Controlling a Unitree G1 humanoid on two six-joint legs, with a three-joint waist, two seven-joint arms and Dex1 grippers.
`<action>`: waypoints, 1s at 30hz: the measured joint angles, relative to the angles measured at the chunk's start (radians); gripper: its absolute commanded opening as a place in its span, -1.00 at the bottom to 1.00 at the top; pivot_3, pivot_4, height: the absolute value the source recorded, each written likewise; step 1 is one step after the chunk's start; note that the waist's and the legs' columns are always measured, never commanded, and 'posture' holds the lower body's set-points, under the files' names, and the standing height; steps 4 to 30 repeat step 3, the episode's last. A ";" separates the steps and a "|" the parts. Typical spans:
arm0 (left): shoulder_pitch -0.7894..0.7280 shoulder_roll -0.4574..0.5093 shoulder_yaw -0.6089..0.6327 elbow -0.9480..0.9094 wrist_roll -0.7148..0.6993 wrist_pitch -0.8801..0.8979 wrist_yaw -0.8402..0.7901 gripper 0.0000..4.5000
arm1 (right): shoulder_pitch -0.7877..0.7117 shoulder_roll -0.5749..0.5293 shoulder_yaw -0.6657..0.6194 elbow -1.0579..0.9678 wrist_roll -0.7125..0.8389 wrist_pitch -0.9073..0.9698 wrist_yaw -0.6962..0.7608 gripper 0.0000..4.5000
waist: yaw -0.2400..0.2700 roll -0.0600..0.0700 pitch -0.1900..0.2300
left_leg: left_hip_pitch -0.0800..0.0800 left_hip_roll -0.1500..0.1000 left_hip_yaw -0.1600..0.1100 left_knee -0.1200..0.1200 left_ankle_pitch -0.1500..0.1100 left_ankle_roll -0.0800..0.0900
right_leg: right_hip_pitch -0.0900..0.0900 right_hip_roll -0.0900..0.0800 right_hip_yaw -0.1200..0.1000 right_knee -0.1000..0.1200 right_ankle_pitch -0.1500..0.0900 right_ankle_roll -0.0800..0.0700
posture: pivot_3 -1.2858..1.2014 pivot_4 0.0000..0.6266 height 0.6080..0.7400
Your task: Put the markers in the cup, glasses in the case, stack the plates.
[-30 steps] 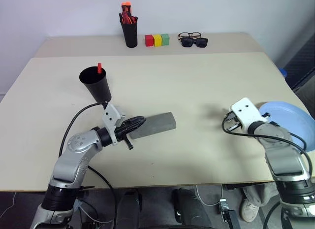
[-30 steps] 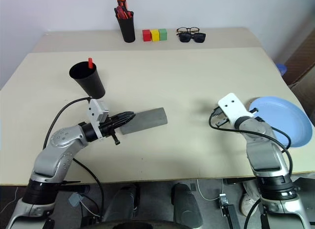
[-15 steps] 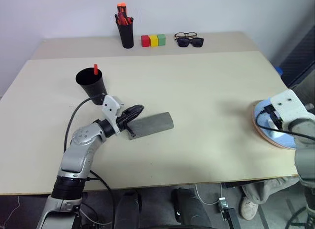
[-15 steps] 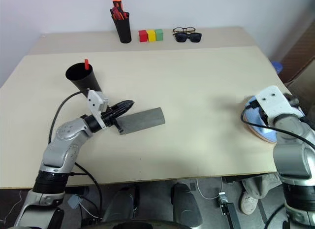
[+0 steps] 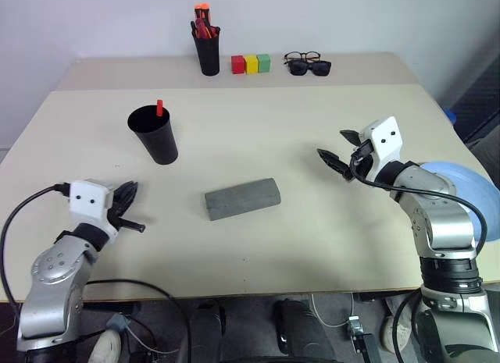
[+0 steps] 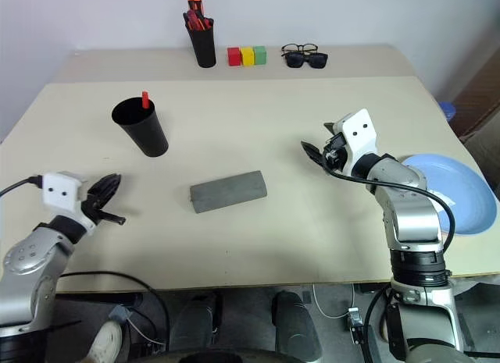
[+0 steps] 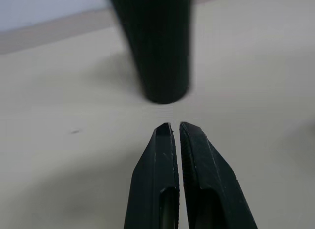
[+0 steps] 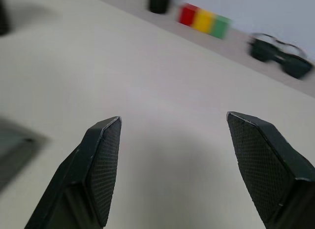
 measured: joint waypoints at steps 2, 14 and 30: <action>0.013 -0.001 0.015 -0.032 0.000 0.003 0.016 -0.92 | -0.003 0.000 0.020 0.050 -0.002 -0.021 0.018 0.54 | -0.002 0.000 0.000 | 0.000 0.000 0.000 0.000 0.000 0.000 | 0.000 0.000 0.000 0.000 0.000 0.000 | 0.03 -0.52 1.00; 0.017 -0.001 0.020 -0.045 0.000 0.008 0.026 -0.92 | -0.006 0.000 0.032 0.080 -0.004 -0.033 0.022 0.54 | -0.002 0.000 0.000 | 0.001 0.000 0.000 0.000 0.000 0.000 | 0.000 0.000 0.000 0.000 0.000 0.000 | 0.03 -0.52 1.00; 0.017 -0.001 0.020 -0.045 0.000 0.008 0.026 -0.92 | -0.006 0.000 0.032 0.080 -0.004 -0.033 0.022 0.54 | -0.002 0.000 0.000 | 0.001 0.000 0.000 0.000 0.000 0.000 | 0.000 0.000 0.000 0.000 0.000 0.000 | 0.03 -0.52 1.00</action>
